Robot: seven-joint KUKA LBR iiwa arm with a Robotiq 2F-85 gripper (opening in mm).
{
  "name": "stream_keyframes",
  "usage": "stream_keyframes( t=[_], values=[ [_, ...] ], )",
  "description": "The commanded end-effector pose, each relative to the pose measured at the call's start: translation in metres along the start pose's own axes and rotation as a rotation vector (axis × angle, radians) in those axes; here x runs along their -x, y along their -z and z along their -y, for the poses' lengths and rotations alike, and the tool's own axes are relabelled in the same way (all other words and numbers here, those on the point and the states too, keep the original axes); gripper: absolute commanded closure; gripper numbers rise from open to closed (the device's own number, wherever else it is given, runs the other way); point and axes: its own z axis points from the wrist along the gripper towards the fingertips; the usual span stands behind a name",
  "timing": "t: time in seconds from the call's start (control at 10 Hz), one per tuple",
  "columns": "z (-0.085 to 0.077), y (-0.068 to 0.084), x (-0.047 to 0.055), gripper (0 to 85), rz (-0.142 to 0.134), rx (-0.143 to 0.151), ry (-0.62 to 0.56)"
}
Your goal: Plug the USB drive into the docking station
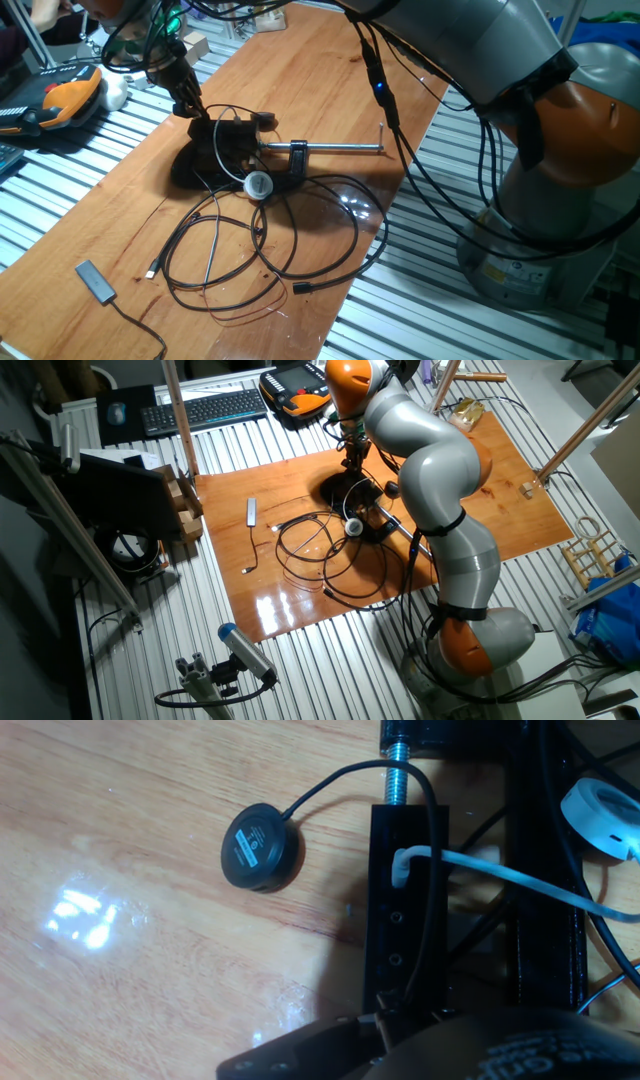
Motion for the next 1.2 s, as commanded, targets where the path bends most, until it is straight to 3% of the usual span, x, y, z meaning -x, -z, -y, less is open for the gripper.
stream_keyframes(
  t=[0.0,1.1],
  values=[
    [0.0001,0.0001,-0.0004,85.0,0.0,0.004,-0.002],
    [-0.0004,0.0064,-0.0025,85.0,0.011,0.018,-0.006]
  ],
)
